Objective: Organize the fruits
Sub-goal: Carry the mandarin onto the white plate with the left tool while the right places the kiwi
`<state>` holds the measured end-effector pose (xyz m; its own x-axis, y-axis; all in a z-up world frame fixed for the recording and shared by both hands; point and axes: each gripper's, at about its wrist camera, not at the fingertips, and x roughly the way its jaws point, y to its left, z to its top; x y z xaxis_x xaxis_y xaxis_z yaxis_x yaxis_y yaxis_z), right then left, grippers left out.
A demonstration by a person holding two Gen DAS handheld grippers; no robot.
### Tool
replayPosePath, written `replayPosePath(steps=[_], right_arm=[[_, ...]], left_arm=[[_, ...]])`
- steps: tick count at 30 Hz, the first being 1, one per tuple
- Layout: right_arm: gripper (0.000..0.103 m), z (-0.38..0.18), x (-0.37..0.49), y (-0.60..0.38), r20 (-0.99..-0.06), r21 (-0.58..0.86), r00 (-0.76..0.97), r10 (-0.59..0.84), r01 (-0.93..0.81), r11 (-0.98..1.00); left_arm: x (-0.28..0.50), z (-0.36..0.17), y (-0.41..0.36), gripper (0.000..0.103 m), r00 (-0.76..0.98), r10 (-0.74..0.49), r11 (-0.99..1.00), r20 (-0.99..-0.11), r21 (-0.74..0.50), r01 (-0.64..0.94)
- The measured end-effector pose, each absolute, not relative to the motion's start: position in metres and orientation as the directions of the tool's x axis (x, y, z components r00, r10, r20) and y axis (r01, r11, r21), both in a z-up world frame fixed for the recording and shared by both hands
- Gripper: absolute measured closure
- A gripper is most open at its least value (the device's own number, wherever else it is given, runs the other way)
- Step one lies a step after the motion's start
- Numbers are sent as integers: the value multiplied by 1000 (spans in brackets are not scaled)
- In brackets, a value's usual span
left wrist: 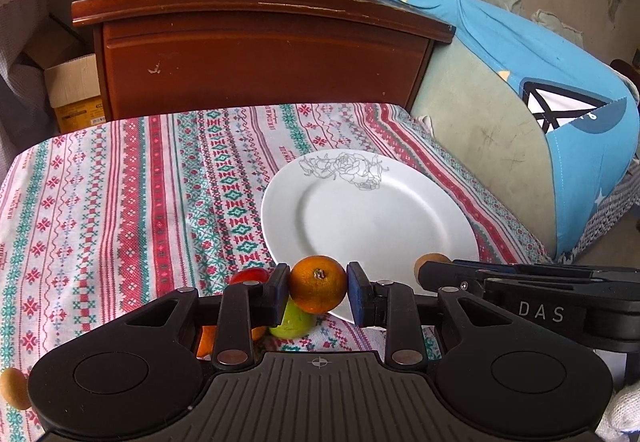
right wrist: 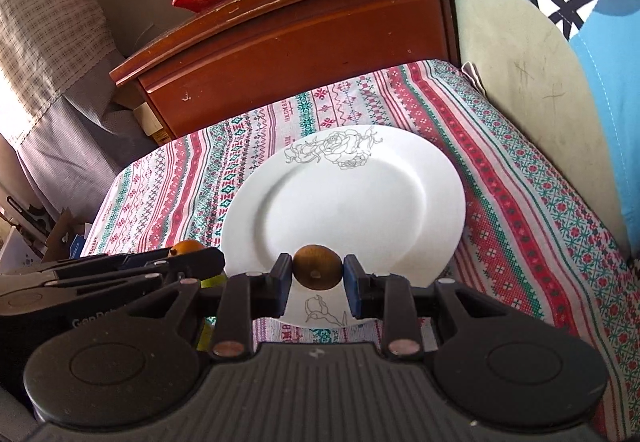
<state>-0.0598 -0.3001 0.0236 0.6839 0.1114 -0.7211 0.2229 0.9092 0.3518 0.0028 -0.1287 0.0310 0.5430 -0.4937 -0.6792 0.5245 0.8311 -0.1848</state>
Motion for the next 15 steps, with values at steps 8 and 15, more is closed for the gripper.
replayPosePath(steps=[8, 15], right_arm=[[72, 15, -56, -307, -736, 369, 669, 104, 268, 890], [71, 17, -53, -303, -730, 362, 675, 103, 255, 897]], left_arm=[[12, 19, -143, 75, 527, -497, 830, -690, -199, 522], [13, 21, -144, 62, 540, -489, 840, -685, -204, 502]])
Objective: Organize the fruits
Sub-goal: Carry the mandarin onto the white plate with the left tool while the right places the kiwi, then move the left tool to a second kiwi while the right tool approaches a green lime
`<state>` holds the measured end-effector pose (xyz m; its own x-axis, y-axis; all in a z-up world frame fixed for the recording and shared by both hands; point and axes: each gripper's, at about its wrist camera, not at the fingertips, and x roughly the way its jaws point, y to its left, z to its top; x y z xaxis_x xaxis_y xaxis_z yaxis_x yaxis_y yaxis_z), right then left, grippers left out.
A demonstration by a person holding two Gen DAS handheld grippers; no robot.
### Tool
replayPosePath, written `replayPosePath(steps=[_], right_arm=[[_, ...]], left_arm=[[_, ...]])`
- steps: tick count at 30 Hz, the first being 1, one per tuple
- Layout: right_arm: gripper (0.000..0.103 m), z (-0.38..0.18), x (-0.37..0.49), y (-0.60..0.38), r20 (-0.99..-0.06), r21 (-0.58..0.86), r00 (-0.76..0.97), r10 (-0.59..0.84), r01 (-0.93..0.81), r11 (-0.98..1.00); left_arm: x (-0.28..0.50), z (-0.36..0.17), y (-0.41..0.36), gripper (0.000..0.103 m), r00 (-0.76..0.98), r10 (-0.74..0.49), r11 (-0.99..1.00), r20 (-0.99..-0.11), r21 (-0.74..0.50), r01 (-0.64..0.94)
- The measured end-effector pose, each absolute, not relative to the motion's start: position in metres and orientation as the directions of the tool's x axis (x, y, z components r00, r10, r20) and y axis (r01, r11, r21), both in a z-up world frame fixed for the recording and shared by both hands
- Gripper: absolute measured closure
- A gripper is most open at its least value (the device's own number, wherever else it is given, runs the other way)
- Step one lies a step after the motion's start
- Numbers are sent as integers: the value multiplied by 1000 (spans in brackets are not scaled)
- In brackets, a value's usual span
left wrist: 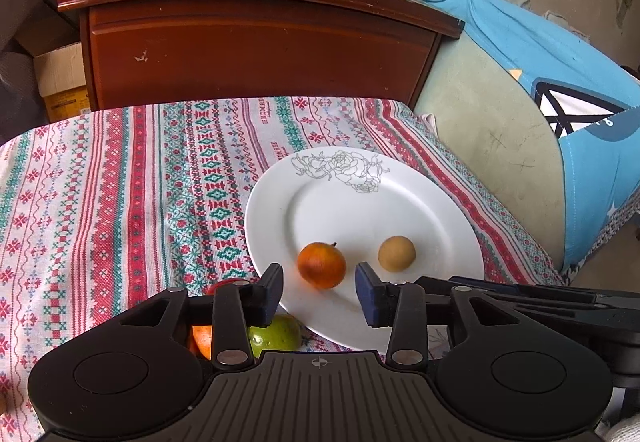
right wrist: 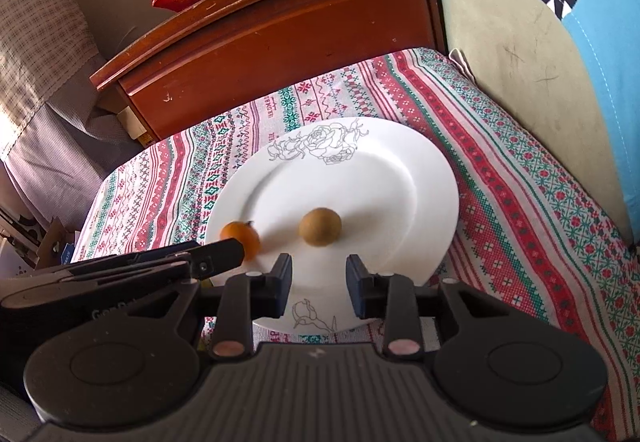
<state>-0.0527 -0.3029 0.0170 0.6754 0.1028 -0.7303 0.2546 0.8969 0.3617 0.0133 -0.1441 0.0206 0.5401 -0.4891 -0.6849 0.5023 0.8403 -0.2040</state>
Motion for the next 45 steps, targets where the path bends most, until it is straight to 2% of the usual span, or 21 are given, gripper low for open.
replayPosePath(steps=[7, 26, 35, 45], right_arm=[[67, 19, -53, -299, -722, 371, 681, 119, 237, 898], [65, 34, -73, -268, -682, 393, 714, 156, 179, 902], [64, 32, -86, -242, -677, 403, 711, 190, 143, 904], [63, 25, -96, -219, -690, 389, 697, 194, 131, 912]], left_arm=[[14, 28, -131, 58, 549, -463, 861, -696, -208, 464], [3, 39, -50, 58, 603, -350, 932, -717, -203, 300], [-11, 38, -17, 57, 626, -300, 949, -720, -161, 269], [-18, 26, 34, 57, 647, -206, 978, -734, -125, 168]])
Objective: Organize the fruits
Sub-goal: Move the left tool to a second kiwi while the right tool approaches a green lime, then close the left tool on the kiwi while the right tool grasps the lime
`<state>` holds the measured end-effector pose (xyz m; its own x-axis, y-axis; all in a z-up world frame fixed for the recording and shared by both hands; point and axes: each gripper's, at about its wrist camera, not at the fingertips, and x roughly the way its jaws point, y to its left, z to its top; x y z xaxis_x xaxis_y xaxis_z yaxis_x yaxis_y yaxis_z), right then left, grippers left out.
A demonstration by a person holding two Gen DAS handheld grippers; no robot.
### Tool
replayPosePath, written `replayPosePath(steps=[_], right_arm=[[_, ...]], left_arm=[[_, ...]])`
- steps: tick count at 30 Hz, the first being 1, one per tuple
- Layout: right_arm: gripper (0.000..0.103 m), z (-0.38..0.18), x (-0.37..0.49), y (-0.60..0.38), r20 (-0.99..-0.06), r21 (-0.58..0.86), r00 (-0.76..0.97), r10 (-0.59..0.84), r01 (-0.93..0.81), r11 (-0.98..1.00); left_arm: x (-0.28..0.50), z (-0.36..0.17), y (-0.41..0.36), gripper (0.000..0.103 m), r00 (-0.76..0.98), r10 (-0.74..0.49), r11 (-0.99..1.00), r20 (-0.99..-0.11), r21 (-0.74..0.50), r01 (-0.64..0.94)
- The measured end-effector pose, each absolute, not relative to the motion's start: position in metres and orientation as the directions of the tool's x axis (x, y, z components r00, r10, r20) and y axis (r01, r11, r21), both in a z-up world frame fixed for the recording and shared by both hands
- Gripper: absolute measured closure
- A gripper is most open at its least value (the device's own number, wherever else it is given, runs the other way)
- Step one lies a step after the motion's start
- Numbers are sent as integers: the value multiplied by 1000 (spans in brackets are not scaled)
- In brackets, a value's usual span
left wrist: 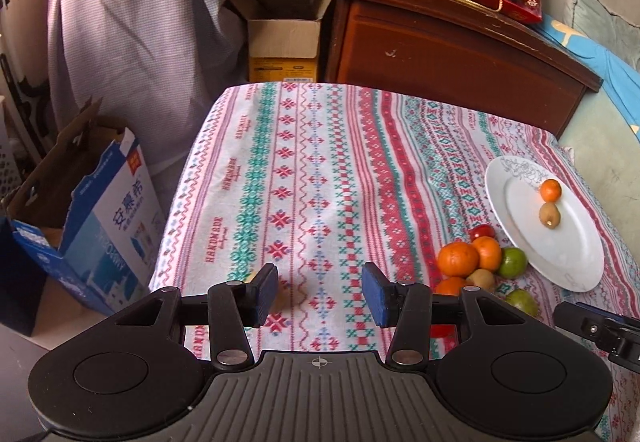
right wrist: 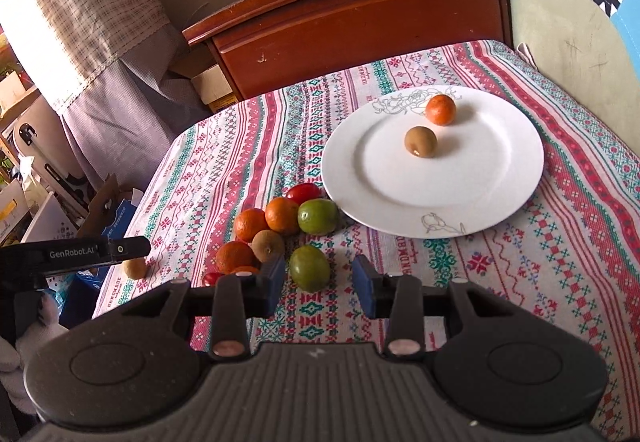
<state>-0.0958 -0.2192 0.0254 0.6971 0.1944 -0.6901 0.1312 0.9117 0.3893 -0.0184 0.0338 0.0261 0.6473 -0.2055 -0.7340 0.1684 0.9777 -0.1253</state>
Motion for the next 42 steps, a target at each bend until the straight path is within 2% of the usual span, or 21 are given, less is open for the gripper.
replayPosePath(steps=[9, 30, 37, 42], right_arm=[[60, 18, -95, -208, -705, 380, 680, 205, 117, 918], [60, 2, -78, -195, -721, 304, 673, 165, 93, 948], [61, 0, -73, -193, -712, 287, 685, 152, 87, 954], [70, -1, -72, -191, -710, 270, 689, 145, 76, 960]], left_arm=[[-22, 11, 57, 58, 653, -164, 986, -740, -100, 135], [-11, -6, 44, 59, 668, -122, 988, -734, -28, 150], [-13, -7, 40, 67, 679, -106, 987, -726, 7, 161], [-13, -7, 40, 77, 684, -110, 986, -721, 7, 166]])
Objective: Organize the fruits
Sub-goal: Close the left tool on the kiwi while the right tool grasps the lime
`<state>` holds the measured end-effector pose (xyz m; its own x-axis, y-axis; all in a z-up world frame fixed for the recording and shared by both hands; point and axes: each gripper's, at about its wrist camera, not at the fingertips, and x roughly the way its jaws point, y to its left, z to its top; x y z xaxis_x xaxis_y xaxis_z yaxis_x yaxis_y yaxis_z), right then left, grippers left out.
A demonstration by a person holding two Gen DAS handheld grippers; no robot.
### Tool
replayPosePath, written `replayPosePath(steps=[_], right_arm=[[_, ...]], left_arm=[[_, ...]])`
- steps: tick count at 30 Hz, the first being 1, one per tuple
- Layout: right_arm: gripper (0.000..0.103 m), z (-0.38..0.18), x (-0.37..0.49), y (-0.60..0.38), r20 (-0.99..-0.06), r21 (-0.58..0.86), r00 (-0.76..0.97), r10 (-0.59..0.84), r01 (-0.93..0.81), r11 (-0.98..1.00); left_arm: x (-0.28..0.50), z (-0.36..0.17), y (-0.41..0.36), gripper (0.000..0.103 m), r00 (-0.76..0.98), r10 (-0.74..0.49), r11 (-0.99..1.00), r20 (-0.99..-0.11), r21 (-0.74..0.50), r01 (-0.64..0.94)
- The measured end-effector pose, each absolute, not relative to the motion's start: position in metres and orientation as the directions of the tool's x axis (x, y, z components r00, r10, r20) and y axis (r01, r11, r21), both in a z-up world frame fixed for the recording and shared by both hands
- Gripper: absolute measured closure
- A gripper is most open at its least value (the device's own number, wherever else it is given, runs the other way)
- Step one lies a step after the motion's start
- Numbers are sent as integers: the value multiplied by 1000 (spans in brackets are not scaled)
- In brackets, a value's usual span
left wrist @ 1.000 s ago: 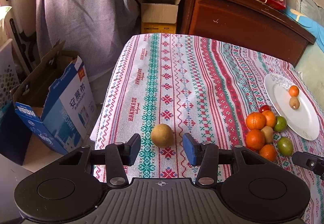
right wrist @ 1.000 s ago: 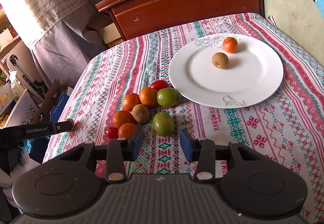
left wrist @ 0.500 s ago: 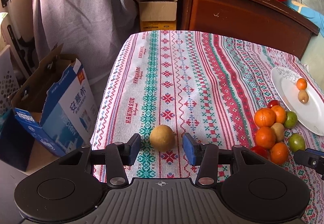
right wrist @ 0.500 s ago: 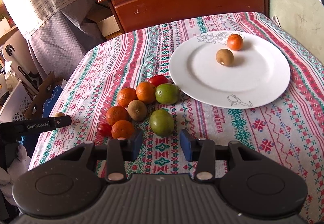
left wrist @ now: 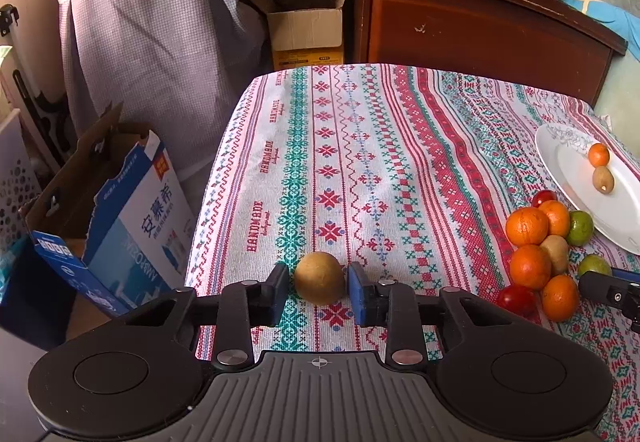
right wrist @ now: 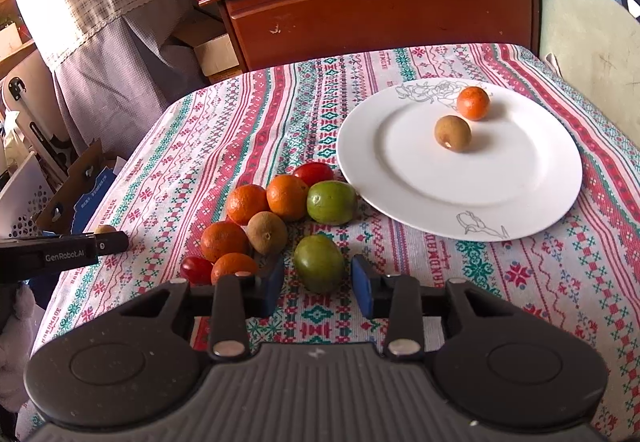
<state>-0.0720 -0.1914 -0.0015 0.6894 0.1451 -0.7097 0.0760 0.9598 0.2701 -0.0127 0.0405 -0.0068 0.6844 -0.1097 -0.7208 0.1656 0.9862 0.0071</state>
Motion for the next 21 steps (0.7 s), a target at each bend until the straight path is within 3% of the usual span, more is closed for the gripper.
replayPosePath(steps=[3, 21], right_arm=[[75, -2, -72, -192, -710, 270, 689, 146, 75, 960], [75, 10, -76, -198, -679, 305, 717, 159, 78, 949]], left_arm=[[-13, -7, 40, 79, 687, -110, 986, -719, 9, 168], [-17, 9, 26, 79, 699, -162, 983, -696, -51, 177]])
